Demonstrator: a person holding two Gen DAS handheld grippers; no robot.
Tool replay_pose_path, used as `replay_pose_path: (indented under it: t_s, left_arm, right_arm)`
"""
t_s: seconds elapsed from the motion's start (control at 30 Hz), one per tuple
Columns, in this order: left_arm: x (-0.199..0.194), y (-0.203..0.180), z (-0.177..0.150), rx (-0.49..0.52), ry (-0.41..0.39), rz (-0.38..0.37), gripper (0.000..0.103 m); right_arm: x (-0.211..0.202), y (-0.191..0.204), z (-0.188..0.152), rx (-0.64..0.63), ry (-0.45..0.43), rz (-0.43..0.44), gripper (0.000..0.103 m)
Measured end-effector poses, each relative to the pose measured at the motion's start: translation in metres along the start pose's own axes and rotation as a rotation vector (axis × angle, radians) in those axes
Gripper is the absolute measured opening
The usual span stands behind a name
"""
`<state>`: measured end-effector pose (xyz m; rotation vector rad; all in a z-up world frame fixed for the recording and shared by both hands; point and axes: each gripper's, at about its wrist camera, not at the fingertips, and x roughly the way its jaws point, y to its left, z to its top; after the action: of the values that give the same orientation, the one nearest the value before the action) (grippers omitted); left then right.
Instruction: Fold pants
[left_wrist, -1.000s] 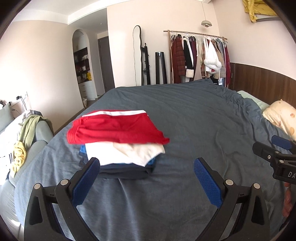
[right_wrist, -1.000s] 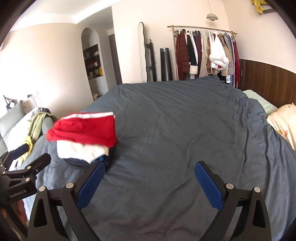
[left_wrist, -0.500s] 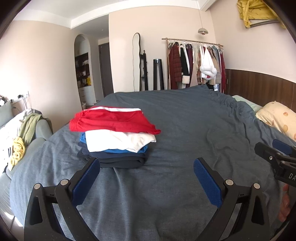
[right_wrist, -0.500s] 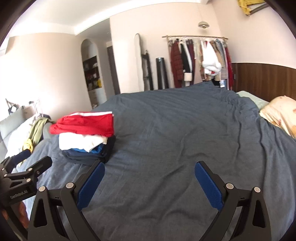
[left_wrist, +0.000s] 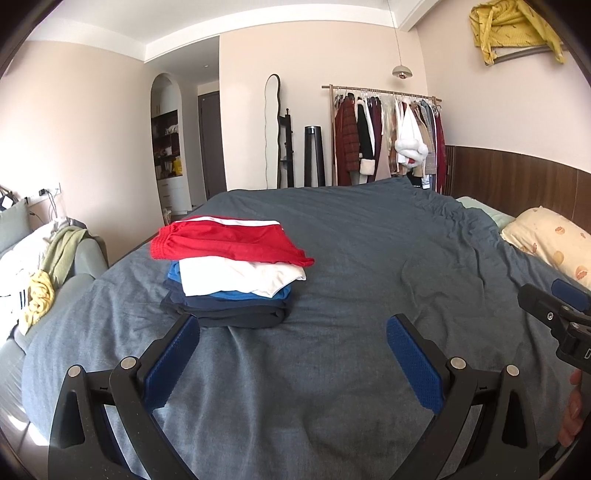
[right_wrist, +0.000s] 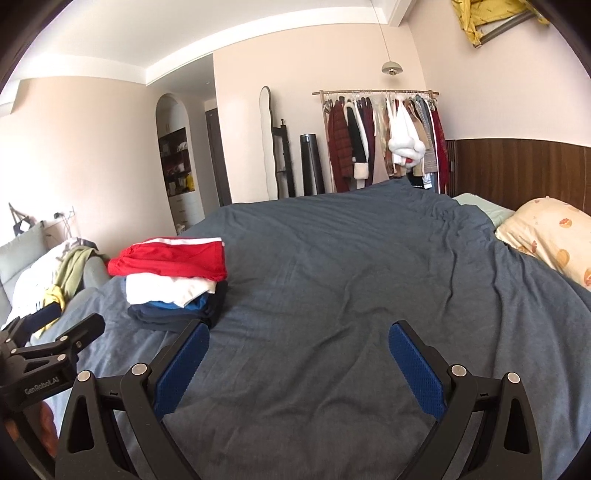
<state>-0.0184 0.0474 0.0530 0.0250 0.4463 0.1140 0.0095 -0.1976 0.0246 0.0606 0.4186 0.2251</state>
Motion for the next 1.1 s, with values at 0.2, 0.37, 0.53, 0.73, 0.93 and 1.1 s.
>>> replay_pose_path:
  t_s: [0.2, 0.37, 0.53, 0.73, 0.93, 1.1]
  left_arm:
    - [-0.008, 0.001, -0.003, 0.003, -0.002, -0.001, 0.103]
    - [-0.012, 0.006, -0.005, -0.012, 0.003, 0.001, 0.103]
    - [-0.014, 0.009, -0.007, -0.02, 0.015, 0.0, 0.103]
    - [-0.015, 0.011, -0.009, -0.019, 0.025, -0.002, 0.103]
    - [-0.015, 0.01, -0.009, -0.019, 0.022, -0.001, 0.103]
    - [-0.017, 0.011, -0.011, -0.02, 0.019, 0.003, 0.103]
  right_arm:
    - [-0.007, 0.002, -0.003, -0.005, 0.008, -0.003, 0.099]
    - [-0.009, 0.005, -0.005, -0.021, 0.013, -0.001, 0.099]
    - [-0.01, 0.008, -0.007, -0.029, 0.019, -0.002, 0.099]
    - [-0.011, 0.01, -0.008, -0.032, 0.022, 0.004, 0.099]
    - [-0.012, 0.013, -0.009, -0.036, 0.025, 0.007, 0.099]
    - [-0.013, 0.014, -0.008, -0.038, 0.025, 0.01, 0.099]
